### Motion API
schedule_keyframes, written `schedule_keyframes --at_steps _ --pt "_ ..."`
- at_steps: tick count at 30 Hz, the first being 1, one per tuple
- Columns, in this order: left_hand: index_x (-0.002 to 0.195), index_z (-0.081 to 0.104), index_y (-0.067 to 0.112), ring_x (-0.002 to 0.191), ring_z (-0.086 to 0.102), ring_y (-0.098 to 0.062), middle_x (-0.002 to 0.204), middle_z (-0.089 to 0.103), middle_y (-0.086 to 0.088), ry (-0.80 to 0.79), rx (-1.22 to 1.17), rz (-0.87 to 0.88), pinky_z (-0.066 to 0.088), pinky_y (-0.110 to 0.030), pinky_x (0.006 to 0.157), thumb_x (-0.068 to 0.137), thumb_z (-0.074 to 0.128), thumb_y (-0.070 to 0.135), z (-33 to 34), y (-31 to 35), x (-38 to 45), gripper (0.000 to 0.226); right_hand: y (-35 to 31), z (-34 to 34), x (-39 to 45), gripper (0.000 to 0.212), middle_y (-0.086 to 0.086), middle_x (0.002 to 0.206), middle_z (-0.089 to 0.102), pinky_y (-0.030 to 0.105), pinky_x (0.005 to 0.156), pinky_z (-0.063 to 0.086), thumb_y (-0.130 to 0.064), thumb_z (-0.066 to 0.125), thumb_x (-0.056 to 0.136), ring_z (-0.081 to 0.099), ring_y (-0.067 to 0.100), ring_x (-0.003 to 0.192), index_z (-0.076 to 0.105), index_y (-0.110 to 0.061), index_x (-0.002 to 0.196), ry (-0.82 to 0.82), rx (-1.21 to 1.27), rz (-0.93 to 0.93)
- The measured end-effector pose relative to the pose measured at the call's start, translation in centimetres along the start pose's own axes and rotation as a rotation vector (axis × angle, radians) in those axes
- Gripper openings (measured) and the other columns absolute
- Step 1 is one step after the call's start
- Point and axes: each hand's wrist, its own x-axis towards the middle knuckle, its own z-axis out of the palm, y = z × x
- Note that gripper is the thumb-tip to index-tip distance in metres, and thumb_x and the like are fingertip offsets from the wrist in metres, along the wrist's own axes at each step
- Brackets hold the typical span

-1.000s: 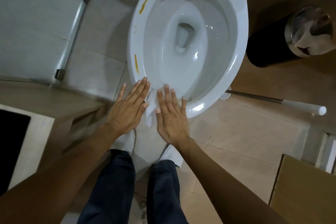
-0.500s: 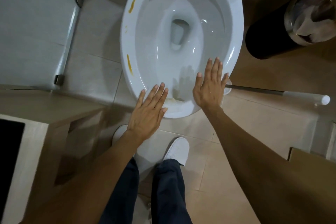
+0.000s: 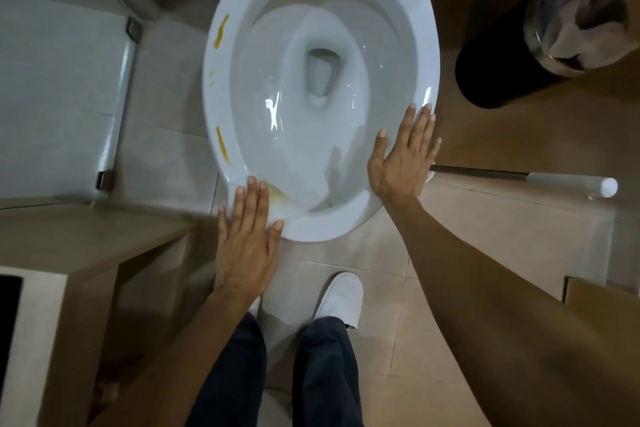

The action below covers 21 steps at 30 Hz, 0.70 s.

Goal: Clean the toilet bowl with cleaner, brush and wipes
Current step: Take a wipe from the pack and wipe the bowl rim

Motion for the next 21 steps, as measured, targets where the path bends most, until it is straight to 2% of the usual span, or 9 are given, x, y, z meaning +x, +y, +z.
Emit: schedule_keyframes --at_steps 3,8,10,13,16,18,21 --pt "0.151 -0.002 0.017 0.146 -0.009 -0.011 0.159 -0.007 0.002 -0.005 -0.019 0.002 -0.008 -0.036 0.116 0.097 0.004 0.048 -0.2 0.3 -0.5 0.063 -0.3 0.3 0.0 0.066 0.003 0.162 0.0 0.043 0.12 -0.003 -0.042 0.025 0.099 -0.002 0.018 0.149 0.004 -0.014 0.154 0.02 0.043 0.027" --pt "0.152 0.007 0.018 0.146 0.001 -0.014 0.159 0.004 0.001 -0.023 0.085 0.078 -0.006 -0.039 0.116 0.101 0.002 0.042 -1.5 -1.1 -0.7 0.057 -0.4 0.3 0.0 0.067 0.004 0.161 0.005 0.044 0.12 0.003 -0.034 0.034 0.096 0.002 0.019 0.148 0.008 -0.012 0.154 0.044 0.119 0.021" --pt "0.152 0.01 0.019 0.146 0.005 -0.016 0.159 0.01 0.001 -0.049 0.143 0.184 -0.001 -0.04 0.116 0.102 0.005 0.037 -2.1 -2.4 0.2 0.053 -0.4 0.3 0.0 0.067 0.005 0.161 0.005 0.045 0.12 0.004 -0.033 0.036 0.096 0.003 0.02 0.148 0.009 -0.012 0.154 0.056 0.137 0.017" --pt "0.152 0.015 0.021 0.144 0.015 -0.017 0.157 0.02 0.0 -0.104 0.267 0.441 0.007 -0.042 0.115 0.101 0.018 0.031 -2.9 -4.6 2.4 0.052 -0.4 0.2 0.0 0.067 0.005 0.161 0.004 0.045 0.12 0.004 -0.031 0.037 0.096 0.002 0.02 0.148 0.009 -0.012 0.154 0.063 0.147 0.018" --pt "0.15 0.018 0.022 0.143 0.019 -0.016 0.156 0.018 0.003 -0.123 0.325 0.58 0.011 -0.044 0.115 0.1 0.024 0.032 -3.6 -6.0 4.1 0.052 -0.3 0.2 0.0 0.068 0.005 0.161 0.004 0.045 0.12 0.004 -0.029 0.038 0.096 0.002 0.021 0.148 0.008 -0.012 0.154 0.069 0.155 0.016" --pt "0.15 0.016 0.022 0.144 0.016 -0.014 0.157 0.016 0.004 -0.092 0.315 0.474 0.007 -0.043 0.116 0.102 0.017 0.034 -3.8 -6.1 4.6 0.05 -0.3 0.1 0.1 0.068 0.005 0.161 0.003 0.045 0.12 0.004 -0.029 0.038 0.096 0.001 0.021 0.148 0.008 -0.012 0.154 0.077 0.155 0.015" --pt "0.152 0.005 0.024 0.146 0.001 -0.009 0.159 0.004 0.007 -0.057 0.195 0.227 -0.006 -0.038 0.117 0.102 0.005 0.037 -4.0 -5.0 4.8 0.051 -0.3 0.2 0.2 0.068 0.005 0.161 0.002 0.045 0.12 0.004 -0.029 0.038 0.096 0.0 0.021 0.148 0.007 -0.012 0.154 0.076 0.156 0.011"
